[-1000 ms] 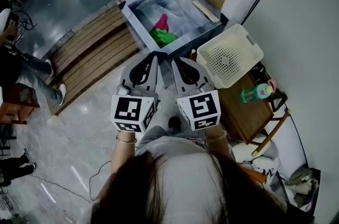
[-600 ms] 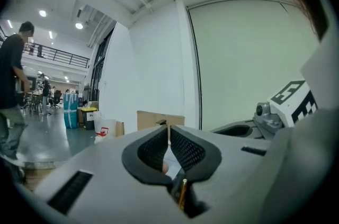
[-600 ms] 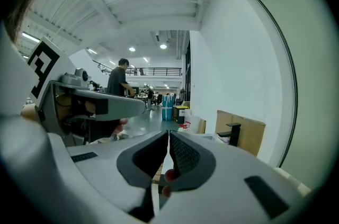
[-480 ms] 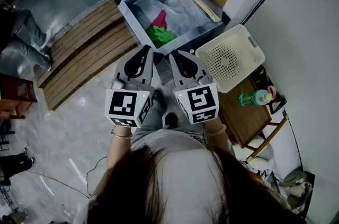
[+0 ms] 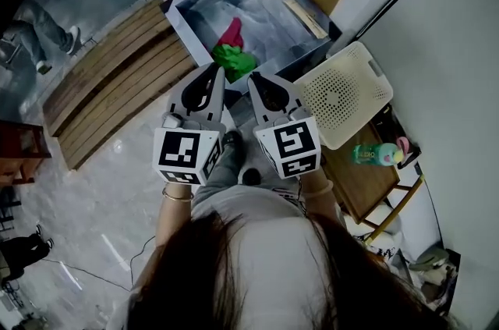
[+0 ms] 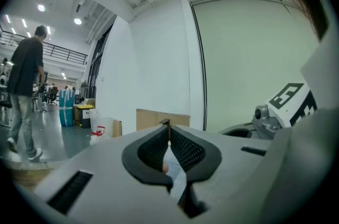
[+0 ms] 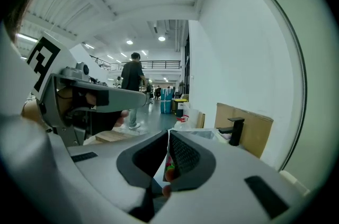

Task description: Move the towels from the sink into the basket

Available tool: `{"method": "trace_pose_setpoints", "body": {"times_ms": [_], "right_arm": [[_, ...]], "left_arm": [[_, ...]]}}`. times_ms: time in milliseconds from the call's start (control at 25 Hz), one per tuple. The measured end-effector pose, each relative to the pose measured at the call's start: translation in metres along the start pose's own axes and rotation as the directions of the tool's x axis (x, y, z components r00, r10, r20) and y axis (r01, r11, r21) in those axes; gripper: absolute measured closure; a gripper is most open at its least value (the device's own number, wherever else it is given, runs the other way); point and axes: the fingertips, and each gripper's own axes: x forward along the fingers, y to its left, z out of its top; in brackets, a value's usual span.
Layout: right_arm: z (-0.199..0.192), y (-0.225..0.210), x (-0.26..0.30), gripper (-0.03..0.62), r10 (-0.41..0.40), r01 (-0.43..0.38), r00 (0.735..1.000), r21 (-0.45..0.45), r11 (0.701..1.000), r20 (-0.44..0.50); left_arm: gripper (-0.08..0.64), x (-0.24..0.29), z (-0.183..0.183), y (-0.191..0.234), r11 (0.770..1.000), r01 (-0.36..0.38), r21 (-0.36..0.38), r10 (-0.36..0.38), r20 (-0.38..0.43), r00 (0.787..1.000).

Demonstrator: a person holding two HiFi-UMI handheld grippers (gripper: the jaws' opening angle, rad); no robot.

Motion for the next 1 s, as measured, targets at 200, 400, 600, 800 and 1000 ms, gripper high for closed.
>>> {"method": "trace_pose_setpoints", "body": {"times_ms": [200, 400, 600, 800, 1000], "right_arm": [[-0.006, -0.011, 0.032, 0.565, -0.007, 0.007, 0.999, -0.005, 1.000, -0.047], [-0.010, -0.022, 0.064, 0.565, 0.004, -0.003, 0.996, 0.010, 1.000, -0.085], [-0.012, -0.029, 0.092, 0.565, 0.035, -0.034, 0.993, 0.015, 0.999, -0.113], [-0.028, -0.031, 0.122, 0.563, 0.054, -0.064, 0.981, -0.043, 0.997, -0.187], [-0.051, -0.033, 0.150, 0.561, 0.082, -0.107, 0.960, -0.078, 0.991, -0.268]], "left_arm": [[0.540, 0.024, 0.000, 0.022, 1.000, 0.022, -0.009, -0.022, -0.001, 1.000], [0.540, 0.047, -0.002, 0.046, 0.999, 0.034, -0.014, -0.034, -0.008, 0.999], [0.538, 0.065, -0.005, 0.068, 0.999, 0.045, -0.026, -0.046, -0.014, 0.999], [0.539, 0.084, -0.009, 0.089, 0.998, 0.058, -0.026, -0.059, -0.023, 0.998], [0.538, 0.105, -0.012, 0.111, 0.998, 0.064, -0.024, -0.065, -0.025, 0.998]]}}
